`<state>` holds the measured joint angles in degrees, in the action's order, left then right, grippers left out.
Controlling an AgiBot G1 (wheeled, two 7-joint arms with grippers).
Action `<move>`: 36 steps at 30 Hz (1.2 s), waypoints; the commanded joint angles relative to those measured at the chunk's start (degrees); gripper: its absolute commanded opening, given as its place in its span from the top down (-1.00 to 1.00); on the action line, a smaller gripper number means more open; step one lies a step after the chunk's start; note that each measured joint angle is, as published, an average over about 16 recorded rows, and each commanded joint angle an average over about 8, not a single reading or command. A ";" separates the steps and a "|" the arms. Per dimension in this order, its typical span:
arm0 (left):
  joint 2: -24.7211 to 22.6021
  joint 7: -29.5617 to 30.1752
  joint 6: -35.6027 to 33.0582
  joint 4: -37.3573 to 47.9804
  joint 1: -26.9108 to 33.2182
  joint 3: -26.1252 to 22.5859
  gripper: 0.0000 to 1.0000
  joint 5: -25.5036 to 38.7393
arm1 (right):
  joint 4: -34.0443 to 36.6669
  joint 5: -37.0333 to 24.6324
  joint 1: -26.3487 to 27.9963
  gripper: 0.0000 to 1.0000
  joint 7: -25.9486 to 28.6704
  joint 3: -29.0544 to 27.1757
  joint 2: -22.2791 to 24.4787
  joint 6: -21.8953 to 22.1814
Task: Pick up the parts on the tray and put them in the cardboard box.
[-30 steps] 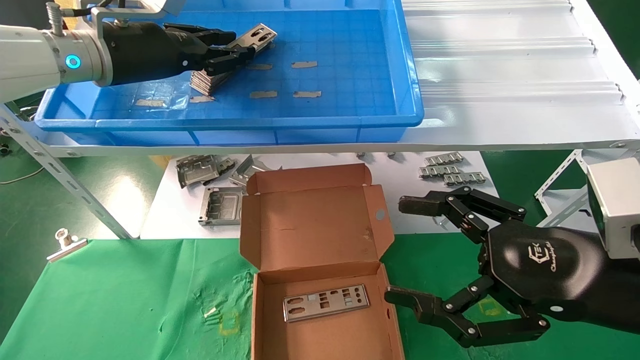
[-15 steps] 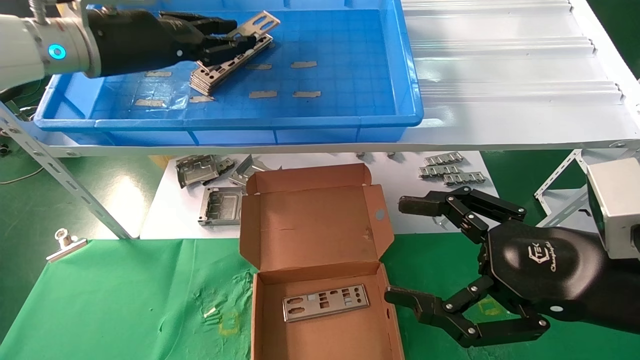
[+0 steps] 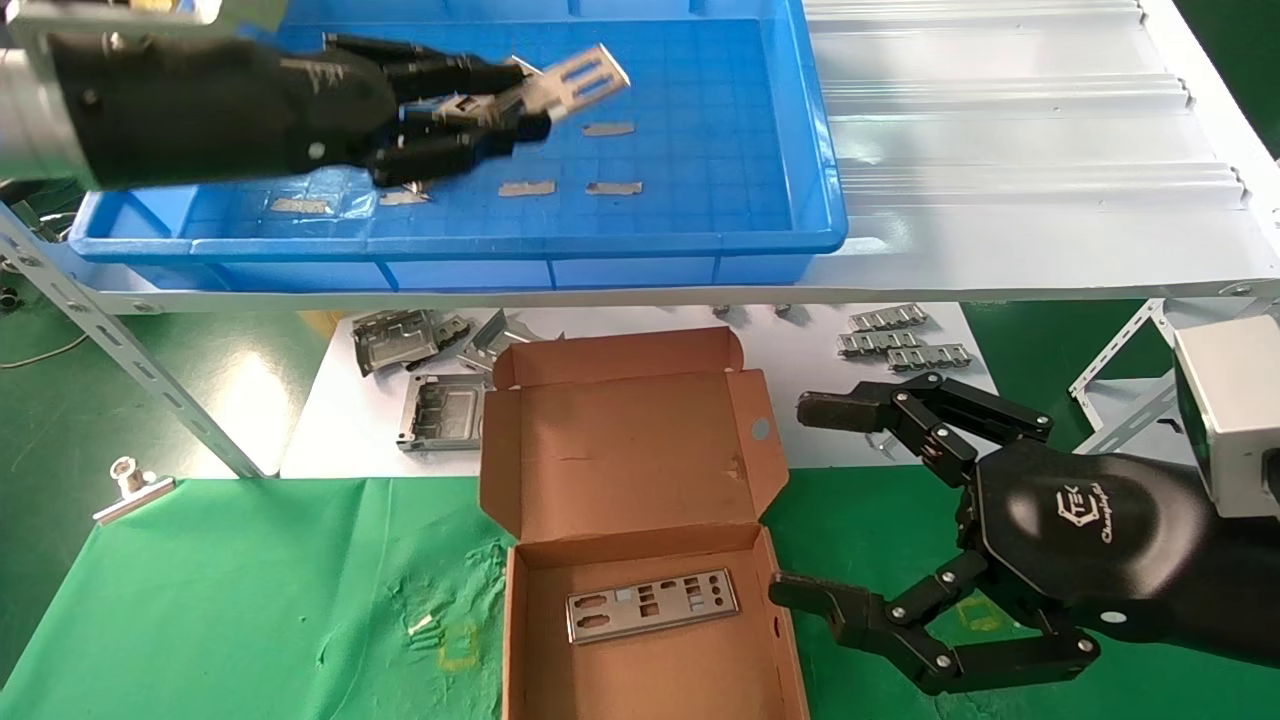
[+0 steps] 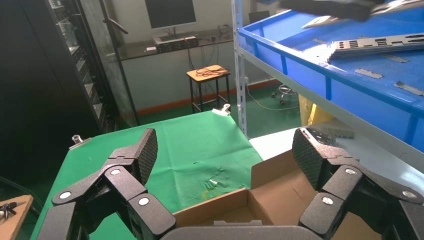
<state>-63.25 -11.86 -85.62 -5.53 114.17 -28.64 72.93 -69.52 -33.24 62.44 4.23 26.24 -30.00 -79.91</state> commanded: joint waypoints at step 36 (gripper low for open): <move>-1.97 -15.09 8.53 -19.54 -34.02 -17.39 -0.84 -8.82 | 0.00 0.00 0.00 -1.00 0.00 0.00 0.00 0.00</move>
<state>-65.18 -26.56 -76.93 -25.11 80.29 -46.02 64.13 -69.52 -33.24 62.44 4.23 26.24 -30.00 -79.91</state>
